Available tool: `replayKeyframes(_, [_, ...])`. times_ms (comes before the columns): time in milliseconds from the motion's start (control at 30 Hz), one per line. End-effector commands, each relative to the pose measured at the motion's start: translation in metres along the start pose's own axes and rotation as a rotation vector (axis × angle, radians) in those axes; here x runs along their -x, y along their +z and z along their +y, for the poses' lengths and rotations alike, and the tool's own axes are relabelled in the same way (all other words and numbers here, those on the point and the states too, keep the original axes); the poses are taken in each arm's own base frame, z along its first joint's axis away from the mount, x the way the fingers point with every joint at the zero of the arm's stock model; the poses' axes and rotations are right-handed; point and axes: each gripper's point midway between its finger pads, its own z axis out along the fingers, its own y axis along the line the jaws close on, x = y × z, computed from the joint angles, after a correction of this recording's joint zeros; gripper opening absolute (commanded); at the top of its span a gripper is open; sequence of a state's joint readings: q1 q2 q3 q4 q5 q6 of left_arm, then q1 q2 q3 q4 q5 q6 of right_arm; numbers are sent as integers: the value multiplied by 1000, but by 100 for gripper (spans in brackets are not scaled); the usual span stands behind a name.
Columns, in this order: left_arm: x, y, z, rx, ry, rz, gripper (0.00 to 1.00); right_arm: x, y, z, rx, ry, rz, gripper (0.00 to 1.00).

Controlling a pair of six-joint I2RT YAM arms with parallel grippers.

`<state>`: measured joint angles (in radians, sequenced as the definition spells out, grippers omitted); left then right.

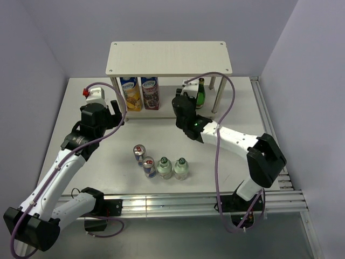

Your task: Place and organize the beverage onto the shelf

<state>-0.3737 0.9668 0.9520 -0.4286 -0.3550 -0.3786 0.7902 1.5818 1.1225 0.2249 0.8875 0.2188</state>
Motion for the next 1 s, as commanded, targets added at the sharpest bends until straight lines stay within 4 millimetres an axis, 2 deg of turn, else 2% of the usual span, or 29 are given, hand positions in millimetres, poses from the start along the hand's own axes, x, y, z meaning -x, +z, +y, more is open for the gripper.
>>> replayKeyframes(0, [7, 1, -4, -20, 5, -23, 91, 76, 13, 10, 13, 180, -158, 0])
replayKeyframes(200, [6, 2, -5, -23, 8, -17, 91, 73, 43, 5, -22, 180, -174, 0])
replayKeyframes(433, [4, 4, -5, -25, 10, -10, 91, 53, 73, 9, -56, 163, -168, 0])
replayKeyframes(633, [-1, 7, -7, -27, 14, 12, 89, 50, 86, 7, -92, 167, -186, 0])
replayKeyframes(933, [2, 6, -6, -25, 11, 3, 93, 38, 97, 4, -149, 128, -172, 0])
replayKeyframes(967, [1, 6, -6, -25, 12, 7, 93, 35, 98, 3, -158, 115, -161, 4])
